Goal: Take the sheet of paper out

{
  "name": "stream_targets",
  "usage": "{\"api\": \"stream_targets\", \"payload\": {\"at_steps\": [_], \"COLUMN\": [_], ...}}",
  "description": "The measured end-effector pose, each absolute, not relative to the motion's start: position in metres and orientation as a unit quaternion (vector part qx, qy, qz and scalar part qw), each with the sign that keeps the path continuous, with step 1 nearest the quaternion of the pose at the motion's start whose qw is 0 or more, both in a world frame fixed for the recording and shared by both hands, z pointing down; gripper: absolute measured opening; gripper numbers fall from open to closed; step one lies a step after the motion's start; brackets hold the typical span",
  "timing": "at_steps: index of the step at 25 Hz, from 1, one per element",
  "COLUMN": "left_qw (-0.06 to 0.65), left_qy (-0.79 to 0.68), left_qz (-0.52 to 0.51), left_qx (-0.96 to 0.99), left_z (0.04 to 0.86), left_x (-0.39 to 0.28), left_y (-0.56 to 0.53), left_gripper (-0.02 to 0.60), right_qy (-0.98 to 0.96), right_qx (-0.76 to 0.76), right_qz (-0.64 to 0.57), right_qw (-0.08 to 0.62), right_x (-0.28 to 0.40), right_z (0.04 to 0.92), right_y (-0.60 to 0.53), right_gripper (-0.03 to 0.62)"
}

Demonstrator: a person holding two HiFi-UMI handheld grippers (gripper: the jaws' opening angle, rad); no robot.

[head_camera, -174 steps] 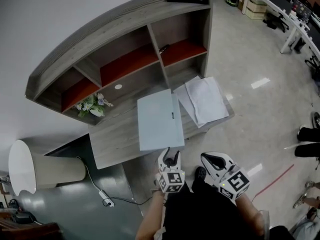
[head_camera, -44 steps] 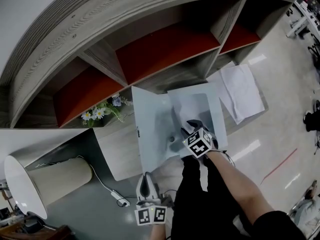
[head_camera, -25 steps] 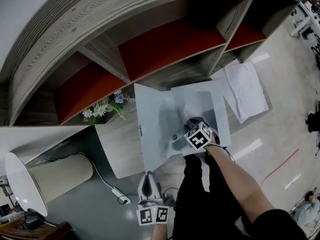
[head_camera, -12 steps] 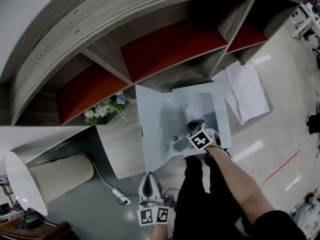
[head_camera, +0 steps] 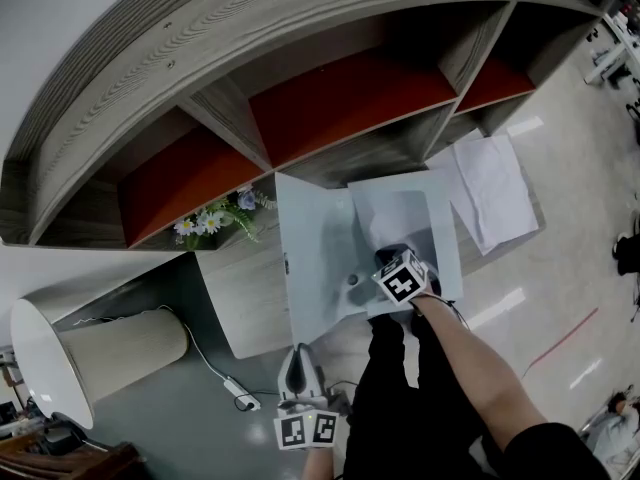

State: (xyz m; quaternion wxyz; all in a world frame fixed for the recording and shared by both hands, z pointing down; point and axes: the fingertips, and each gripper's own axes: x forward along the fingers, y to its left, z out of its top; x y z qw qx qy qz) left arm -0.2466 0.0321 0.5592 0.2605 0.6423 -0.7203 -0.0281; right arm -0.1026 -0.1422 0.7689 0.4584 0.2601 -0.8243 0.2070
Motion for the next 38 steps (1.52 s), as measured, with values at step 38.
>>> {"api": "stream_targets", "payload": {"at_steps": [38], "left_qw": [0.261], "left_qy": [-0.706], "left_qz": [-0.033], "left_qx": [0.658], "left_z": [0.553], "left_x": [-0.230], "left_y": [0.027], "left_gripper": [0.014], "right_qy": [-0.887], "right_qx": [0.289], "right_qz": [0.184], "right_qw": [0.311], "right_x": [-0.114], "right_z": [0.633], "right_y": [-0.129], "right_gripper": [0.012]}}
